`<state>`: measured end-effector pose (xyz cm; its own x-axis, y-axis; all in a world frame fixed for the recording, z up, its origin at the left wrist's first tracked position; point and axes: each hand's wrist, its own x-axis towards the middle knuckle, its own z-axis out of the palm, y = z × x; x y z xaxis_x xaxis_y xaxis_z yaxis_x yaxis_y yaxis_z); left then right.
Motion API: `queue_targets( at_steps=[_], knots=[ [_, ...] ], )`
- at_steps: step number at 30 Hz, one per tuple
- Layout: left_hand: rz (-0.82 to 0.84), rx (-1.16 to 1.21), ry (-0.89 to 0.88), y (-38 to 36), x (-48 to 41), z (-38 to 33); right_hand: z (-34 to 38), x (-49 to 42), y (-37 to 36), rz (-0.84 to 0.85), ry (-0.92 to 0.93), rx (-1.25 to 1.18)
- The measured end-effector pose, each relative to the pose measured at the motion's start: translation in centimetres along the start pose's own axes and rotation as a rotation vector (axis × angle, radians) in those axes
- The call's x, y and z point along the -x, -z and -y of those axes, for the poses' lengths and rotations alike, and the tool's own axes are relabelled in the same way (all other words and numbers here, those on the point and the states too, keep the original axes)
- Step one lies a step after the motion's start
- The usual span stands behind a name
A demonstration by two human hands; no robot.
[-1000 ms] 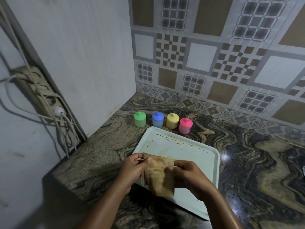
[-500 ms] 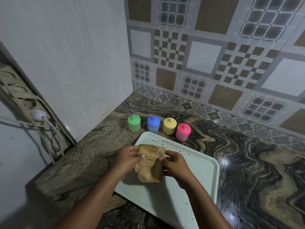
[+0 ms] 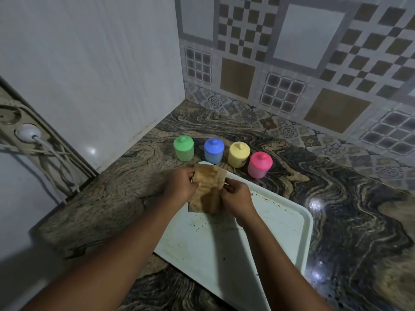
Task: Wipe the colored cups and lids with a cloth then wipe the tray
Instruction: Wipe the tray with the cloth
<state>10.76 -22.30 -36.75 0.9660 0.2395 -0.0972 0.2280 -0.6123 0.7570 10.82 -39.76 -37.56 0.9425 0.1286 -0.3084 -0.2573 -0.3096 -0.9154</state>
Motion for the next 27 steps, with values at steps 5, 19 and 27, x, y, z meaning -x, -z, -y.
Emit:
queue_targets(
  at_steps=[5,19,27],
  knots=[
    [0.009,-0.094,-0.041,-0.1,-0.1,0.1,0.8,0.9,0.3,-0.032,0.097,0.189],
    [0.406,-0.377,-0.114,5.2,12.3,8.6,0.0,-1.8,-2.2,0.237,0.568,1.080],
    [0.510,-0.335,-0.184,7.2,12.7,11.8,-1.0,-2.1,-3.3,0.191,0.597,1.289]
  ],
)
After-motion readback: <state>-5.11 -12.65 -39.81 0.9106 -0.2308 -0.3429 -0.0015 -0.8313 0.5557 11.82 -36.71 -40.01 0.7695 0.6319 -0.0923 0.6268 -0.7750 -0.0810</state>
